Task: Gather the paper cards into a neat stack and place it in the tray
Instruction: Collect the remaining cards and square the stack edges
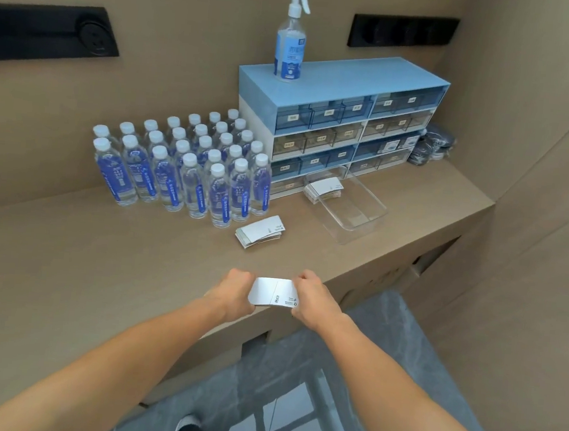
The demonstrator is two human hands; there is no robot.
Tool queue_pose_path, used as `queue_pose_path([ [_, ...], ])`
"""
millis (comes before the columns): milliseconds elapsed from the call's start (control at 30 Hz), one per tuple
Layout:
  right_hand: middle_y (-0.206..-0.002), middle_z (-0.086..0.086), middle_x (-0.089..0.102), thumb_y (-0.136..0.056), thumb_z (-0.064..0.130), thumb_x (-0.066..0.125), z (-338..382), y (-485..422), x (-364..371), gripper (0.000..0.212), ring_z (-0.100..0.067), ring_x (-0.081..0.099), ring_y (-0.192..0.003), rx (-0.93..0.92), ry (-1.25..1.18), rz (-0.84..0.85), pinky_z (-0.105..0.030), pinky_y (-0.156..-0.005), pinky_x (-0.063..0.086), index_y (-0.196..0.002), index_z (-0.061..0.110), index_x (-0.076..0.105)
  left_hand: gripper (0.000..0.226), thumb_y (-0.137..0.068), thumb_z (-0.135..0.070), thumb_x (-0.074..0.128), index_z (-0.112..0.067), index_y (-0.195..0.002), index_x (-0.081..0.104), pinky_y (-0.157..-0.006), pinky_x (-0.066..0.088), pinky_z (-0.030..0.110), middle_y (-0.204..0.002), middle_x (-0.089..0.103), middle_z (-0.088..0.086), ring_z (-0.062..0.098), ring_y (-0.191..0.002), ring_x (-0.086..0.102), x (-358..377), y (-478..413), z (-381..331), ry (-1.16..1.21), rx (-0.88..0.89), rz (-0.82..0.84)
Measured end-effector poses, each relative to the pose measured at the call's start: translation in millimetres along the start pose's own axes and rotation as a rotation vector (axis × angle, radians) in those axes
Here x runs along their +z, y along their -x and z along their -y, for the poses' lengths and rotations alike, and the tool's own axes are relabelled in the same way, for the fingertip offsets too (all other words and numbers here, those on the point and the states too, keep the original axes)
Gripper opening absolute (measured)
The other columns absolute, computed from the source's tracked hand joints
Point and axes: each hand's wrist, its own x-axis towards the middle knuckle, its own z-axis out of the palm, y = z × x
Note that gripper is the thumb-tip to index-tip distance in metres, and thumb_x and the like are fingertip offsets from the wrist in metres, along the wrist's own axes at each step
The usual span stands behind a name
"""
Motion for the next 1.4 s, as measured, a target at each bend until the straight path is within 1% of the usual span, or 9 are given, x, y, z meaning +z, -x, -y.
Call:
queue_pose_path([
  [367,-0.117,-0.007,0.046,-0.084,0.001,0.058,-16,-61,-8,0.026,-0.025,0.051,-0.086,0.035,-0.016,-0.01,-0.032,-0.068,0.042,-0.109,0.007,0.054,0.039,-0.08,-0.026,0.069,-0.017,-0.116,0.057,-0.08,0.054,0.034,-0.119,0.057,0.006,0.024,-0.105,0.057,-17,-63,6,-0.002,0.041,-0.005],
  [467,-0.122,-0.008,0.046,-0.083,0.003,0.061,-19,-93,-16,0.034,-0.028,0.057,-0.097,0.049,-0.013,0.002,-0.035,-0.08,0.052,-0.116,0.006,0.054,0.038,-0.08,-0.027,0.07,-0.017,-0.114,0.058,-0.078,0.051,0.03,-0.118,0.057,0.006,0.023,-0.105,0.057,-26,-89,9,0.01,0.06,-0.016],
  [600,-0.133,-0.012,0.047,-0.083,0.002,0.062,-19,-137,-30,0.05,-0.031,0.056,-0.11,0.038,0.009,0.025,-0.037,-0.09,0.051,-0.132,0.003,0.048,0.042,-0.08,-0.027,0.07,-0.016,-0.118,0.057,-0.085,0.053,0.033,-0.119,0.057,0.005,0.024,-0.108,0.057,-39,-120,18,0.013,0.057,-0.042],
  [733,-0.132,-0.019,0.044,-0.087,0.0,0.059,-7,-179,-44,0.044,-0.037,0.052,-0.115,-0.002,-0.008,0.053,-0.042,-0.095,0.048,-0.13,0.003,0.048,0.044,-0.077,-0.03,0.069,-0.021,-0.119,0.058,-0.079,0.056,0.035,-0.116,0.061,0.002,0.025,-0.104,0.062,-56,-147,32,0.007,-0.008,-0.055],
  [833,-0.122,-0.014,0.048,-0.091,0.002,0.049,1,-200,-50,0.034,-0.036,0.054,-0.111,0.004,0.014,0.066,-0.041,-0.091,0.049,-0.125,0.006,0.049,0.045,-0.077,-0.033,0.071,-0.022,-0.12,0.06,-0.078,0.056,0.035,-0.115,0.063,0.002,0.024,-0.103,0.063,-62,-159,39,0.003,-0.029,-0.088],
  [900,-0.114,-0.009,0.052,-0.092,0.004,0.045,4,-212,-51,0.031,-0.033,0.056,-0.104,0.015,0.012,0.084,-0.038,-0.088,0.049,-0.122,0.008,0.049,0.045,-0.077,-0.032,0.072,-0.02,-0.12,0.061,-0.08,0.056,0.035,-0.116,0.063,0.002,0.024,-0.103,0.063,-64,-166,43,0.01,-0.053,-0.097],
  [1067,-0.116,-0.011,0.052,-0.091,0.003,0.046,10,-242,-52,0.03,-0.03,0.055,-0.099,-0.029,0.042,0.131,-0.039,-0.088,0.05,-0.12,0.008,0.051,0.051,-0.077,-0.033,0.073,-0.017,-0.123,0.059,-0.087,0.056,0.039,-0.121,0.063,0.005,0.025,-0.109,0.061,-66,-177,51,0.049,-0.099,-0.087],
  [1267,-0.128,-0.007,0.048,-0.079,-0.005,0.059,5,-271,-46,0.048,-0.028,0.057,-0.107,-0.133,0.073,0.182,-0.04,-0.093,0.053,-0.125,0.008,0.052,0.057,-0.074,-0.03,0.077,-0.016,-0.126,0.057,-0.088,0.054,0.034,-0.121,0.061,0.003,0.024,-0.11,0.059,-64,-190,55,0.085,-0.179,-0.09],
  [1400,-0.13,-0.006,0.046,-0.077,-0.004,0.064,-7,-286,-42,0.05,-0.03,0.056,-0.11,-0.228,0.125,0.222,-0.039,-0.095,0.052,-0.125,0.008,0.056,0.063,-0.074,-0.033,0.076,-0.017,-0.131,0.055,-0.091,0.054,0.036,-0.124,0.06,0.002,0.023,-0.112,0.058,-58,-196,49,0.067,-0.243,-0.07],
])
